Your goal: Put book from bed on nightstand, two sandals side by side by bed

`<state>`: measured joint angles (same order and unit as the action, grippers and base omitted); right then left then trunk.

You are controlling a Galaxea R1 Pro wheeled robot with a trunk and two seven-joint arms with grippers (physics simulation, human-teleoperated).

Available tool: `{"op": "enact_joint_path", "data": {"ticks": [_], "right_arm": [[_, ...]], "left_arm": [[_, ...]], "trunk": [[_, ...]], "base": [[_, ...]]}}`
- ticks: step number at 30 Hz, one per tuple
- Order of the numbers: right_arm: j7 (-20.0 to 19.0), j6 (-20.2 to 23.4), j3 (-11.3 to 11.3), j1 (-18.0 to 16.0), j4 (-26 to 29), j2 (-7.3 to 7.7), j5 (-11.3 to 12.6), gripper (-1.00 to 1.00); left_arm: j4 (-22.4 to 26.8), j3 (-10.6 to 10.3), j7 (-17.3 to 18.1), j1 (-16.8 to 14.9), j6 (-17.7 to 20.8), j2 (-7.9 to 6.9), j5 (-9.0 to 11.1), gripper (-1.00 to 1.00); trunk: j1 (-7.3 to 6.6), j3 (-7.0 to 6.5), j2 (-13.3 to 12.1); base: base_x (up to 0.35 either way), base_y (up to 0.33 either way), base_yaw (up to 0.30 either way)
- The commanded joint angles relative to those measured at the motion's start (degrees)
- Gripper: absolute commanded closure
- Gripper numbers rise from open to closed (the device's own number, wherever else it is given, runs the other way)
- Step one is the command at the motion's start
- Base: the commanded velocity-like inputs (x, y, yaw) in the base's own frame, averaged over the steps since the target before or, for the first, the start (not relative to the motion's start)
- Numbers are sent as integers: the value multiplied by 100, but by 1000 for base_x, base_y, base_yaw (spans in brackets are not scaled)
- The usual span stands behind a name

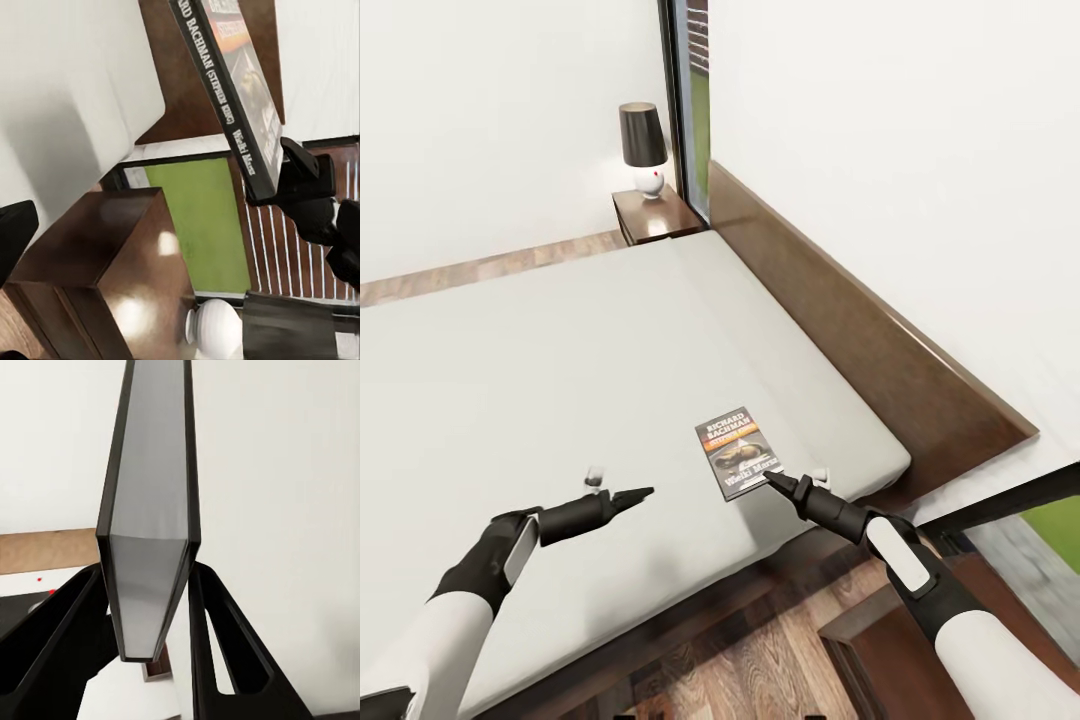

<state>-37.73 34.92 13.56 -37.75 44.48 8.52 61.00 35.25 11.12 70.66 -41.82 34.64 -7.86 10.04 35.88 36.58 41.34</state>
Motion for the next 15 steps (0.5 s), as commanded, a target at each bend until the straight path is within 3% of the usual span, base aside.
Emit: {"op": "enact_joint_path", "data": {"ticks": [1, 15], "right_arm": [[5, 24, 15, -4, -1, 5, 44, 100], [11, 24, 15, -2, -18, 1, 44, 100]], "left_arm": [[-1, 4, 88, -2, 54, -2, 11, -100], [-89, -17, 206, 21, 45, 34, -2, -100]], "trunk": [[-21, -14, -37], [-329, -265, -599]], "base": [[0, 0, 0], [0, 0, 0]]}}
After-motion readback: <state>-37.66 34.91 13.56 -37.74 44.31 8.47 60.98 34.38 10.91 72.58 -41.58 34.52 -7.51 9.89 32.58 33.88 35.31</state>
